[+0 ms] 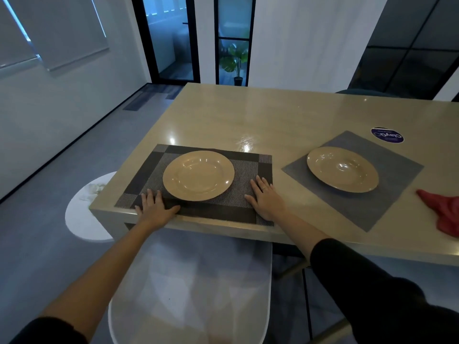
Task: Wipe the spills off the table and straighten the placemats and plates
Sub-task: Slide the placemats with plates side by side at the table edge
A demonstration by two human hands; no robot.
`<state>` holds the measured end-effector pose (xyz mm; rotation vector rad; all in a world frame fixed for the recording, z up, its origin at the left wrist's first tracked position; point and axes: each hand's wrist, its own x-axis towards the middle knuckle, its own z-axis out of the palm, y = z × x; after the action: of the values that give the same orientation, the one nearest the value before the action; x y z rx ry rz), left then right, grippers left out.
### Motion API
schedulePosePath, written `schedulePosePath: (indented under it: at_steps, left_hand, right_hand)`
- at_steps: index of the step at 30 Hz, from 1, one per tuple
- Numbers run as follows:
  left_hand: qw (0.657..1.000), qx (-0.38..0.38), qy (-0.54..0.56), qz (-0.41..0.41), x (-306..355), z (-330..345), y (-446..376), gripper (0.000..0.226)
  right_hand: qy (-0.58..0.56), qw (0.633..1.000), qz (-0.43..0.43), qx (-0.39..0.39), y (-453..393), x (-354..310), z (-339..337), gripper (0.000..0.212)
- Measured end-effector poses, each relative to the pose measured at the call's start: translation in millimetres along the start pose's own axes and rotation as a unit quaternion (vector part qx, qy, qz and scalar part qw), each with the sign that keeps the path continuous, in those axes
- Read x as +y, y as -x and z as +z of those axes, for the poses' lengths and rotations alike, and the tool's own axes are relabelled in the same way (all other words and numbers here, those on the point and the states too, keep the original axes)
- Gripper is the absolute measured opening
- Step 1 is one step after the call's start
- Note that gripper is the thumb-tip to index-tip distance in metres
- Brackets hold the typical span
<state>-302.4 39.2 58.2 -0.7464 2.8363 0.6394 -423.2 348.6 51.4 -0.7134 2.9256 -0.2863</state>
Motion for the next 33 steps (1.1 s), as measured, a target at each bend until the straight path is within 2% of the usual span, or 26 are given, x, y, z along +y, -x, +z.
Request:
schedulePosePath:
  at_steps: [2, 5, 8, 10, 14, 18, 22, 24, 27, 33]
  left_hand:
    - [0.998, 0.012, 0.067, -0.016, 3.7, -4.9, -1.3, 0.080]
    - [0.984, 0.085, 0.150, -0.035, 11.2, -10.7, 1.3, 0.072]
    - [0.975, 0.175, 0.135, -0.004, 28.4, -9.0, 8.2, 0.067]
    - [0.967, 0.224, 0.114, 0.043, 50.6, -3.9, 16.2, 0.063]
    - [0.950, 0.270, 0.052, 0.149, 109.6, 10.7, 31.5, 0.057]
    - [0.948, 0.214, 0.039, 0.231, 188.9, 43.3, 42.6, 0.048]
    - [0.969, 0.086, 0.052, 0.226, 273.5, 88.9, 64.0, 0.049]
    - [0.971, 0.046, 0.044, 0.232, 312.8, 114.0, 73.5, 0.047]
    - [0.974, 0.003, 0.036, 0.225, 360.4, 146.8, 84.7, 0.046]
    - [0.980, -0.016, -0.017, 0.198, 419.0, 188.4, 99.0, 0.060]
  right_hand:
    - [-0.021, 1.000, 0.014, 0.013, -0.1, 2.3, -4.0, 0.076]
    - [-0.068, 0.991, 0.075, 0.090, 1.0, 15.5, -7.4, 0.065]
    - [-0.101, 0.978, 0.101, 0.150, 9.8, 40.9, -17.8, 0.052]
    - [-0.065, 0.972, 0.091, 0.205, 18.7, 62.9, -29.0, 0.039]
    - [-0.016, 0.953, 0.096, 0.285, 30.2, 114.5, -56.4, 0.028]
    - [-0.024, 0.947, 0.139, 0.290, 35.6, 182.6, -87.0, 0.034]
    - [-0.042, 0.958, 0.181, 0.220, 43.1, 259.1, -104.4, 0.041]
    - [-0.090, 0.956, 0.206, 0.188, 47.4, 300.4, -105.6, 0.043]
    - [-0.147, 0.949, 0.223, 0.168, 50.0, 346.4, -108.0, 0.049]
    - [-0.077, 0.971, 0.180, 0.138, 42.6, 400.1, -109.1, 0.049]
